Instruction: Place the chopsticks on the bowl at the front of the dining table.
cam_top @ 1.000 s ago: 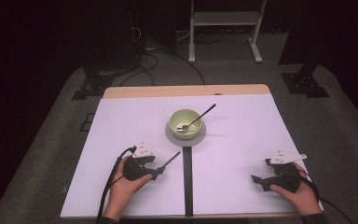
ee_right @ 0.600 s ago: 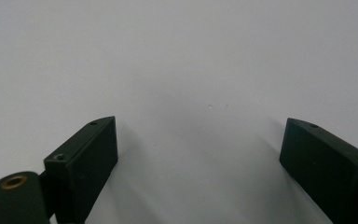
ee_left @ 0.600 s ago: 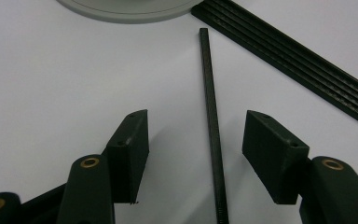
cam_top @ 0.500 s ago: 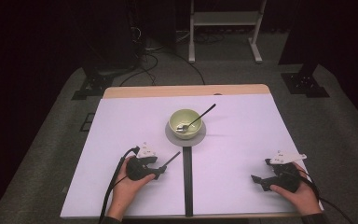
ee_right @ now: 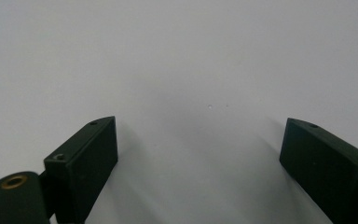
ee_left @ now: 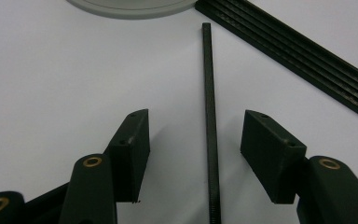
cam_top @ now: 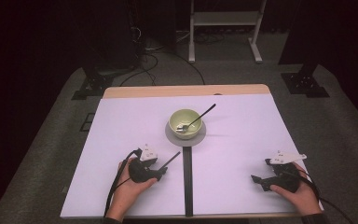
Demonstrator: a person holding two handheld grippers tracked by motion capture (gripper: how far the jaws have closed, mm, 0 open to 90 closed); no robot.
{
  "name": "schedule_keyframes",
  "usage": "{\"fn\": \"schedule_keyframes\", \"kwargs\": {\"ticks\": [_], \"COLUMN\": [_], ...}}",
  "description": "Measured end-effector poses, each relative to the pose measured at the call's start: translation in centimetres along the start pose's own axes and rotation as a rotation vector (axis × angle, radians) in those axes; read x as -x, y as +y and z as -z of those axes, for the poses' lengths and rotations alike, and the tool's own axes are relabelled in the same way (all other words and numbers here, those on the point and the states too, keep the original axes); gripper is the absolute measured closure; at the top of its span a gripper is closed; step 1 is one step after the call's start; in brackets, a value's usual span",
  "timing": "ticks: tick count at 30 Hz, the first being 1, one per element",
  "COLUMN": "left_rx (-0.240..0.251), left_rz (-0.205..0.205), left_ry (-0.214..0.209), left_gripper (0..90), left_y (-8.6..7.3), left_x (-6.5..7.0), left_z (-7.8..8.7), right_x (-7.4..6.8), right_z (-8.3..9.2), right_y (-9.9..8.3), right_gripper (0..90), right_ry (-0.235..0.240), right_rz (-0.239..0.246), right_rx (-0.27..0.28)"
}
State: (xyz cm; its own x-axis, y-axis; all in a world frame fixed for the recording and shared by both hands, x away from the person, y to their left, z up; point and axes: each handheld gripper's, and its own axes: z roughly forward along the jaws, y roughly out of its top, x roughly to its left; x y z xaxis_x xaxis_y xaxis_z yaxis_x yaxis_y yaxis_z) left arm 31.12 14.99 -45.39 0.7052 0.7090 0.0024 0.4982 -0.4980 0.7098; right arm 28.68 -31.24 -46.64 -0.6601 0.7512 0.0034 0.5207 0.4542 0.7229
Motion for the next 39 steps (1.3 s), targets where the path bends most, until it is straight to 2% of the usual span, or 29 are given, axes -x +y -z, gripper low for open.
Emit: {"fn": "schedule_keyframes", "kwargs": {"ticks": [3, 5, 15, 23, 27, 32, 39], "left_rx": [-0.001, -0.007, -0.024, -0.032, -0.026, -0.028, -0.013], "left_rz": [0.002, 0.005, -0.012, 0.006, 0.017, 0.016, 0.028], "left_ry": [0.009, 0.014, -0.002, -0.018, -0.019, -0.008, -0.031], "left_gripper": [45.3, 52.3, 71.4, 78.9, 85.6, 86.3, 86.3], "left_y": [-0.02, -0.04, -0.13, -0.07, -0.1, -0.04, 0.01], "left_x": [-0.03, -0.09, 0.23, 0.19, 0.15, 0.31, 0.2], "left_z": [0.13, 0.34, 0.79, 0.83, 0.77, 0.72, 0.75], "right_x": [-0.01, -0.01, 0.0, 0.01, 0.01, 0.0, 0.0], "right_z": [0.0, 0.01, 0.0, 0.0, 0.0, 0.0, 0.0], "right_y": [0.0, 0.0, 0.0, 0.0, 0.01, 0.01, 0.0], "right_gripper": [9.9, 9.9, 9.9, 9.9, 9.9, 9.9, 9.9], "right_ry": [-0.001, -0.001, 0.0, 0.0, 0.0, 0.0, 0.0], "right_rz": [0.0, 0.0, 0.0, 0.0, 0.0, 0.0, 0.0], "right_rx": [0.0, 0.0, 0.0, 0.0, 0.0, -0.001, 0.0]}}
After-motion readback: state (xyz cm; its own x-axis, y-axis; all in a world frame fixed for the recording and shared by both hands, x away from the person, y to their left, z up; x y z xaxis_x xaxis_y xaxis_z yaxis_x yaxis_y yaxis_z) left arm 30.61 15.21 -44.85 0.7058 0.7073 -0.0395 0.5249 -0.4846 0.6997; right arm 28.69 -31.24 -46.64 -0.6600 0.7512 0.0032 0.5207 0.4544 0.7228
